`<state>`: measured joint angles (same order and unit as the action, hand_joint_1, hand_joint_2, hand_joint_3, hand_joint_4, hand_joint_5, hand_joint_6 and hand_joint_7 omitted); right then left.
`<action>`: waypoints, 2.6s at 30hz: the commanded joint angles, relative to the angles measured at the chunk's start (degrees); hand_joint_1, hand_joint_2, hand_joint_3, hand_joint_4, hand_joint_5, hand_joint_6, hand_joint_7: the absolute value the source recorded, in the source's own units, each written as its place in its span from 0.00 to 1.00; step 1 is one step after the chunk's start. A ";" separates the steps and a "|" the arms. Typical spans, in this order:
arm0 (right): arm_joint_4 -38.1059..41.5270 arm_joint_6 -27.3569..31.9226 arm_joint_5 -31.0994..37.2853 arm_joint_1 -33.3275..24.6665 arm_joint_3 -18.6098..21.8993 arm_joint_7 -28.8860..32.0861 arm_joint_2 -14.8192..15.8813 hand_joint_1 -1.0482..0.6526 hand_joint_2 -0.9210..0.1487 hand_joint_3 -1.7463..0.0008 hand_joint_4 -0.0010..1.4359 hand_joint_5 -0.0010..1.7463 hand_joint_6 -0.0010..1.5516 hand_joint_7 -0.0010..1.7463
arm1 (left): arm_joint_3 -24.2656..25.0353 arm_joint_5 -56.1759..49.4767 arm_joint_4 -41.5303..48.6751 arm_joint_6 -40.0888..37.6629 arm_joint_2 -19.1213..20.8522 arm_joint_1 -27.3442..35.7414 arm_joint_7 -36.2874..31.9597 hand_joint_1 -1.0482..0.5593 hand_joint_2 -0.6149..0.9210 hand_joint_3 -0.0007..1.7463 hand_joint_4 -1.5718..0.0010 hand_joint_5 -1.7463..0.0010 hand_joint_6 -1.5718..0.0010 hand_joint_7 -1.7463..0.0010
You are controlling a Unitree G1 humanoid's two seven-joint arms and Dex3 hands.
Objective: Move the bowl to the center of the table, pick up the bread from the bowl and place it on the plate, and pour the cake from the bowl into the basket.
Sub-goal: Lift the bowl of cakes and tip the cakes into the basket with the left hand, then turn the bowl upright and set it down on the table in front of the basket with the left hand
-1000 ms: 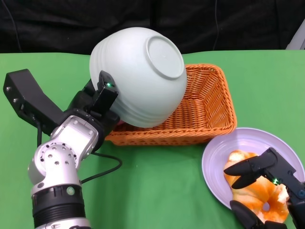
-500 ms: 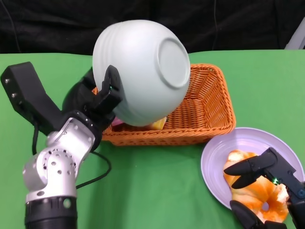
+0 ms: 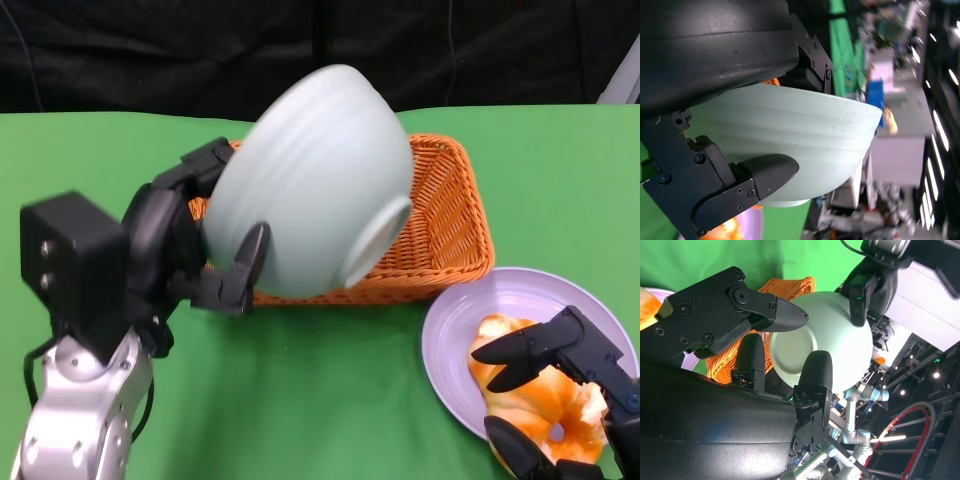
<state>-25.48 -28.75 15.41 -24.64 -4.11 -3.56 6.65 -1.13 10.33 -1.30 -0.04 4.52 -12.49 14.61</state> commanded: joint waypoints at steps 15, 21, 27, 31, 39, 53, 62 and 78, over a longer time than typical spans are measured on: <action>-0.23 -0.16 -0.78 -0.21 0.75 0.45 0.48 0.42 0.30 0.50 0.26 0.80 0.11 0.77 | -0.88 -33.13 5.98 51.83 13.31 7.39 -7.36 0.60 0.49 0.98 0.34 0.00 0.47 0.00; -0.04 -0.53 -0.70 0.00 1.05 0.49 0.62 0.42 0.30 0.51 0.26 0.80 0.11 0.77 | 2.36 -56.61 11.03 64.77 15.44 6.15 -26.28 0.58 0.50 0.94 0.33 0.00 0.50 0.00; -0.19 -0.55 -0.70 -0.08 1.06 0.57 0.43 0.42 0.30 0.51 0.26 0.81 0.11 0.76 | -0.66 -73.09 10.50 63.15 20.18 6.24 -40.94 0.58 0.53 0.82 0.34 0.00 0.51 0.00; -0.68 -0.90 -1.05 -0.21 0.88 0.55 0.32 0.43 0.30 0.51 0.26 0.81 0.11 0.76 | -7.65 -84.04 11.55 57.58 24.58 5.67 -52.12 0.54 0.68 0.49 0.36 0.00 0.51 0.00; -2.17 -1.12 -1.67 -0.46 0.34 0.52 -0.02 0.42 0.39 0.42 0.26 0.84 0.11 0.78 | -17.23 -81.90 14.96 49.41 28.30 4.98 -47.81 0.53 0.85 0.11 0.42 0.00 0.44 0.23; -3.94 -1.51 -1.99 -0.02 -0.53 -0.38 0.74 0.43 0.46 0.35 0.25 0.86 0.09 0.81 | -20.42 -66.34 2.86 34.28 30.18 9.35 -12.01 0.42 1.00 0.03 0.63 0.68 0.56 0.99; -5.57 -0.68 -1.86 0.65 -1.74 -1.35 0.84 0.41 0.41 0.40 0.28 0.85 0.12 0.78 | -23.29 -72.22 11.19 31.93 26.88 3.90 -24.74 0.50 1.00 0.07 0.62 0.33 0.40 0.86; -6.23 -0.72 -1.37 0.34 -2.13 -1.00 0.57 0.41 0.38 0.41 0.27 0.86 0.12 0.79 | -29.44 -74.38 24.48 23.97 22.75 -4.11 -32.77 0.47 1.00 0.14 0.70 0.23 0.60 0.58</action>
<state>-30.30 -29.03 13.53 -24.06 -5.84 -4.74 7.02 -30.29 -64.72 22.31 24.68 26.36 -16.07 -18.44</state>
